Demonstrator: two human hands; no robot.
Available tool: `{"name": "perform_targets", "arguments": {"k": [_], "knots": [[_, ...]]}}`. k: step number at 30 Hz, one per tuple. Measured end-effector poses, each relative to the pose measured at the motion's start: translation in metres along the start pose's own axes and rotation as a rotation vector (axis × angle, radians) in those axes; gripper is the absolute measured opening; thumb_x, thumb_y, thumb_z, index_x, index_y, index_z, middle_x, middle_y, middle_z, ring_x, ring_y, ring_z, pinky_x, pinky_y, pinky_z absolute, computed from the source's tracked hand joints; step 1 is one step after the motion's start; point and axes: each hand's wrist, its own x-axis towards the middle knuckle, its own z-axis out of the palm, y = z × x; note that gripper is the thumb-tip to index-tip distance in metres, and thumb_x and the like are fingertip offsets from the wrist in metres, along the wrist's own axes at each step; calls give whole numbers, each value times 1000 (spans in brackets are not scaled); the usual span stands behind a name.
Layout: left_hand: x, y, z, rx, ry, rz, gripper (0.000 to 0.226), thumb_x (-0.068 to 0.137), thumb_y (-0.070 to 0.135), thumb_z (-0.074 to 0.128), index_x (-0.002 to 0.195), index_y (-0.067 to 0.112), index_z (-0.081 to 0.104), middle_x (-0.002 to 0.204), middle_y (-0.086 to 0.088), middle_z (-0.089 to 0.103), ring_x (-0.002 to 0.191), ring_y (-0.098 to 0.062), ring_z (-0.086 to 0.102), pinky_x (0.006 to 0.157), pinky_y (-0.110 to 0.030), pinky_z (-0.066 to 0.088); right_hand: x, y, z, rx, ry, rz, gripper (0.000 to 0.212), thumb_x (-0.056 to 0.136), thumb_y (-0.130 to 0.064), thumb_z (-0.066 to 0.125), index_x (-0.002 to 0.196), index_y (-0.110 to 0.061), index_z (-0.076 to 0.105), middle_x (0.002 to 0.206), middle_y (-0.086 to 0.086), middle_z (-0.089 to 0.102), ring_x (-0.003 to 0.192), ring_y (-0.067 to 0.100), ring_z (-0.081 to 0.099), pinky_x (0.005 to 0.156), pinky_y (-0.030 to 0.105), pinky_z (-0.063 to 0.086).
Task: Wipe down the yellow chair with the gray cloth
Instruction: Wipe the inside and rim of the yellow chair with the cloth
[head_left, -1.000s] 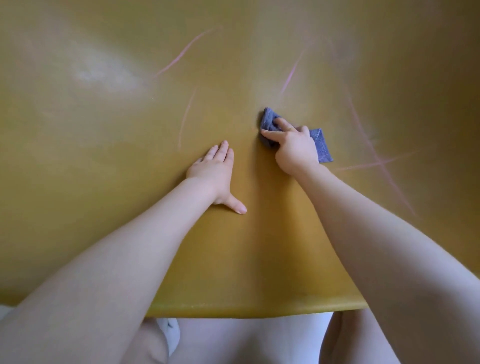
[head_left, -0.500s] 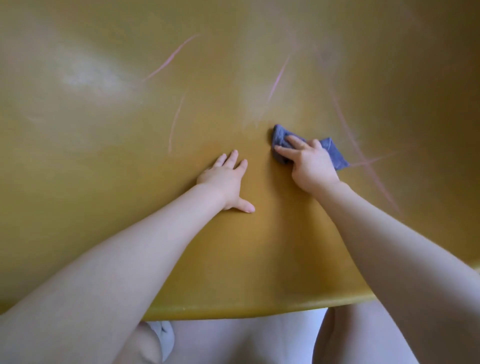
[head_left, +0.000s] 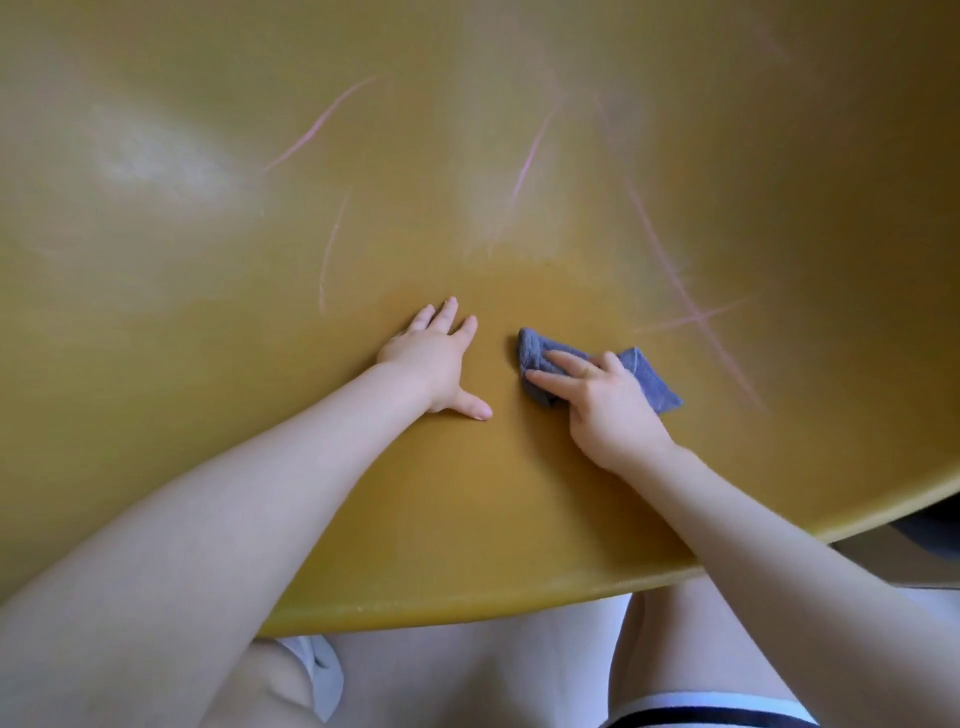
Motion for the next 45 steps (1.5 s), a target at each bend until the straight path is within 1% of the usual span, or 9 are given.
{"name": "perform_targets", "arguments": {"k": [4,9,15,20,24,30,37,40,45], "knots": [[1,-3,4,-29,7,9,112,72,62,65,150,26,-7,156,4,-22,145,-18,-12,116,-36,12,55,31,-16,-86,-74,226,61,86,1,34,133,-35,47,150,-7,30,106,28,37,83,32,29],[2,-4,4,-50,15,20,113,71,61,67,150,26,-6,156,4,-22,145,-19,-13,117,-38,10,78,25,-13,-71,-16,360,62,86,0,31,136,-36,42,152,-7,26,116,31,32,92,35,29],[9,-2,2,-29,18,16,116,68,63,68,150,27,-7,155,3,-22,145,-21,-13,117,-39,10,11,-5,2,43,-24,149,62,77,-7,24,128,-25,55,143,1,43,88,24,33,84,32,32],[10,-1,2,-26,15,9,118,67,63,69,149,29,-8,155,3,-24,145,-21,-14,117,-39,9,19,11,-3,137,-56,114,60,80,4,29,121,-25,61,140,-1,47,83,21,29,81,33,34],[11,1,0,-6,9,-10,119,67,64,69,149,29,-10,155,4,-25,145,-21,-13,117,-38,9,70,27,-5,-21,-13,169,62,82,1,32,129,-33,52,147,-5,37,87,23,31,76,31,26],[12,0,2,-16,7,-14,119,66,65,69,148,31,-10,154,5,-26,144,-20,-15,117,-38,8,104,16,-3,7,33,335,60,85,-1,35,133,-36,45,150,-9,29,113,32,35,90,35,31],[12,2,-2,1,-1,-20,120,65,65,69,148,31,-11,154,5,-26,144,-21,-15,117,-38,9,15,-18,7,85,-66,108,68,69,-12,21,125,-26,57,139,-2,47,98,29,42,87,36,36],[10,4,-4,6,-17,-41,121,65,64,69,148,31,-12,154,4,-27,144,-21,-15,117,-39,9,14,-13,-3,85,-125,73,61,76,-9,24,123,-29,57,141,-5,45,90,23,35,88,36,38],[8,9,-3,8,-40,-68,118,69,60,69,148,29,-14,153,4,-28,144,-20,-16,116,-39,10,48,31,-20,-153,-58,223,53,89,-5,36,131,-35,47,147,-9,34,109,28,37,85,34,29]]}}
